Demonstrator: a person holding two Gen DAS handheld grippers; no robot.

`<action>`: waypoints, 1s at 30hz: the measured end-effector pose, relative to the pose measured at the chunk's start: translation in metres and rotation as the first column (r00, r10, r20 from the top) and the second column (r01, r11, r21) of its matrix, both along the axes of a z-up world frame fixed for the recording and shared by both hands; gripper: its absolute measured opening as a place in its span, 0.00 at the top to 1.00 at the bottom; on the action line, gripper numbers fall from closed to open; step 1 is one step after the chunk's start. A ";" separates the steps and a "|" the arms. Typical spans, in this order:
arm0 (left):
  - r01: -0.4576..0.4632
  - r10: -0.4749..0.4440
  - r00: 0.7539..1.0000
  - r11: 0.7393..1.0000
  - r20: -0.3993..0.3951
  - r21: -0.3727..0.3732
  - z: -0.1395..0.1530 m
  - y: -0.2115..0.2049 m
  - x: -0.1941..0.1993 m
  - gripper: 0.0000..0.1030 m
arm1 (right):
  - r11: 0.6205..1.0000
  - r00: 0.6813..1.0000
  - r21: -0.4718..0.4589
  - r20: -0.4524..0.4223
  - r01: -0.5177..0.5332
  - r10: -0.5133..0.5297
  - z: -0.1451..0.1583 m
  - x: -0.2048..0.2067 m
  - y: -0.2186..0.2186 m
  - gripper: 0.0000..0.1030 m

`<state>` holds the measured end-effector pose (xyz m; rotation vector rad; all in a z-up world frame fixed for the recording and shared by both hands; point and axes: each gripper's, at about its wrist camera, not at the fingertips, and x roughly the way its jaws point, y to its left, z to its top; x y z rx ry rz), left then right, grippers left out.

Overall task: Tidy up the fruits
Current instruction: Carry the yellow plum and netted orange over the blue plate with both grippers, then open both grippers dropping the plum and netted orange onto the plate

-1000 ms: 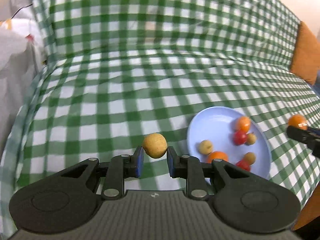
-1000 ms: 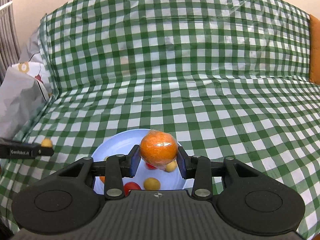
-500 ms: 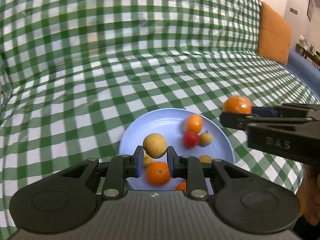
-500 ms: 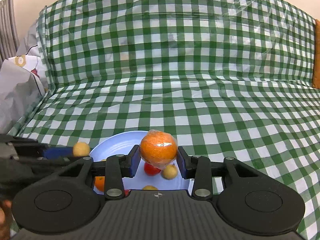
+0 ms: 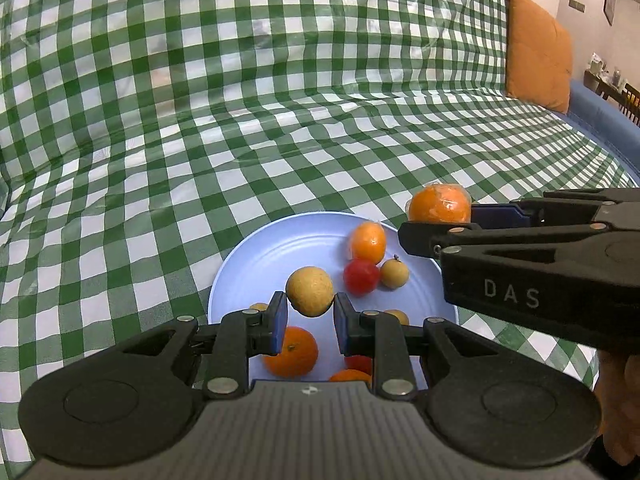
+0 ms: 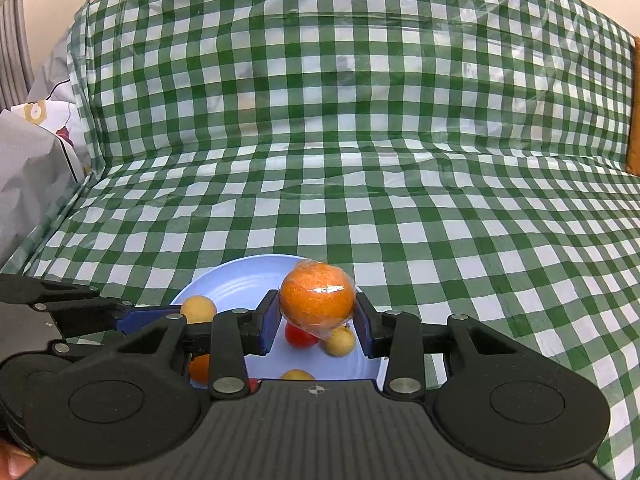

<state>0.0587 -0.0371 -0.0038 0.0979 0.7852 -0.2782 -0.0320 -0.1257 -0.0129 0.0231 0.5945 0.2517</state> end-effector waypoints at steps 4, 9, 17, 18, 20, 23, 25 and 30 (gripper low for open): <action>-0.002 0.002 1.000 1.000 0.004 0.000 0.001 0.001 0.000 0.74 | 1.000 1.000 -0.005 -0.001 -0.002 0.002 0.000 0.000 0.000 0.61; -0.002 0.002 1.000 1.000 0.005 -0.002 0.002 0.001 0.000 0.74 | 1.000 1.000 -0.006 -0.004 -0.003 0.003 -0.001 0.002 0.000 0.60; -0.006 0.006 1.000 1.000 0.007 -0.006 0.003 0.001 0.000 0.74 | 1.000 1.000 -0.007 -0.009 -0.008 0.008 -0.002 0.004 0.000 0.60; -0.005 0.005 1.000 1.000 0.007 -0.006 0.003 0.001 0.000 0.74 | 1.000 1.000 -0.007 -0.009 -0.010 0.010 -0.003 0.005 0.000 0.60; -0.006 0.006 1.000 1.000 0.008 -0.004 0.003 0.001 0.000 0.74 | 1.000 1.000 -0.008 -0.009 -0.012 0.012 -0.003 0.005 0.000 0.60; -0.007 0.007 1.000 1.000 0.007 -0.007 0.003 0.001 0.000 0.74 | 1.000 1.000 -0.007 -0.010 -0.015 0.015 -0.003 0.006 0.000 0.60; -0.007 0.007 1.000 1.000 0.006 -0.007 0.003 0.001 0.000 0.74 | 1.000 1.000 -0.007 -0.010 -0.014 0.014 -0.003 0.006 0.000 0.60; -0.007 0.007 1.000 1.000 0.001 -0.010 0.003 0.001 0.000 0.72 | 1.000 1.000 -0.003 -0.016 -0.021 0.021 -0.004 0.006 0.001 0.59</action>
